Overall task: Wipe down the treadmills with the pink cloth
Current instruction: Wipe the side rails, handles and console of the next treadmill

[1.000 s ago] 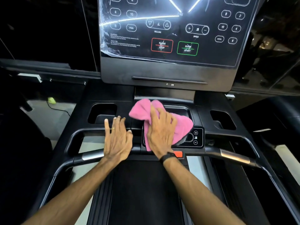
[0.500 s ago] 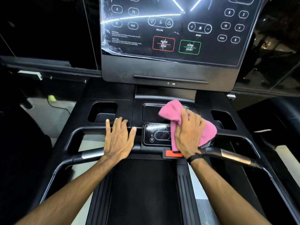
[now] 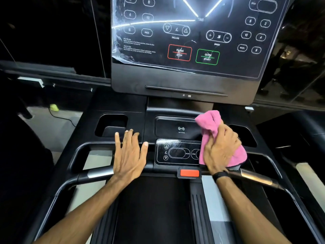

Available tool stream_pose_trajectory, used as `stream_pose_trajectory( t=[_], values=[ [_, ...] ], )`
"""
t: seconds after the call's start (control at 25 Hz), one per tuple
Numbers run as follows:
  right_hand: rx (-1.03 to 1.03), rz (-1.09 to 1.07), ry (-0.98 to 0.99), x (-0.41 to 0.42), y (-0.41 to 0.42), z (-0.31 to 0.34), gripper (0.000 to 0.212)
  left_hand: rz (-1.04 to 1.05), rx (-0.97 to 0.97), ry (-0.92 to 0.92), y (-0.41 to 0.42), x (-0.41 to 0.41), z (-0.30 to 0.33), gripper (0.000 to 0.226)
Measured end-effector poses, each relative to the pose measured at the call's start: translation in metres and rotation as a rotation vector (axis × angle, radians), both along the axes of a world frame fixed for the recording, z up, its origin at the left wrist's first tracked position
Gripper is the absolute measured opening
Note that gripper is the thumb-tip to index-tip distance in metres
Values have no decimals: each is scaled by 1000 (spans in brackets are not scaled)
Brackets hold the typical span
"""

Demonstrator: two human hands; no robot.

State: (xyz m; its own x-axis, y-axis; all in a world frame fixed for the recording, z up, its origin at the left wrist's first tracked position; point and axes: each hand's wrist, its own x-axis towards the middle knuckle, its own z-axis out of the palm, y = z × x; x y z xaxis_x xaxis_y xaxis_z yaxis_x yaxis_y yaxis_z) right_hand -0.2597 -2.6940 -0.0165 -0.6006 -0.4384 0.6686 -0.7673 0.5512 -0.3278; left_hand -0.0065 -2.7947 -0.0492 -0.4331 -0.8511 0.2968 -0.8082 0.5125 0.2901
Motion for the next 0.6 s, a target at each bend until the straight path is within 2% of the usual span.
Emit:
stream_pose_trajectory(
  t=[0.16, 0.28, 0.36, 0.48, 0.6],
  values=[
    [40, 50, 41, 78, -35, -7, 47, -6, 4, 42, 1, -1, 0, 64],
    [32, 154, 70, 131, -65, -4, 47, -6, 10, 89, 0, -1, 0, 65],
    [50, 284, 113, 152, -73, 1, 48, -12, 33, 192, 1, 2, 0, 64],
    [92, 414, 137, 136, -61, -1, 57, 43, 103, 385, 1, 12, 5, 65],
    [100, 327, 46, 75, -28, 6, 51, 54, 123, 392, 5, 31, 18, 58]
  ],
)
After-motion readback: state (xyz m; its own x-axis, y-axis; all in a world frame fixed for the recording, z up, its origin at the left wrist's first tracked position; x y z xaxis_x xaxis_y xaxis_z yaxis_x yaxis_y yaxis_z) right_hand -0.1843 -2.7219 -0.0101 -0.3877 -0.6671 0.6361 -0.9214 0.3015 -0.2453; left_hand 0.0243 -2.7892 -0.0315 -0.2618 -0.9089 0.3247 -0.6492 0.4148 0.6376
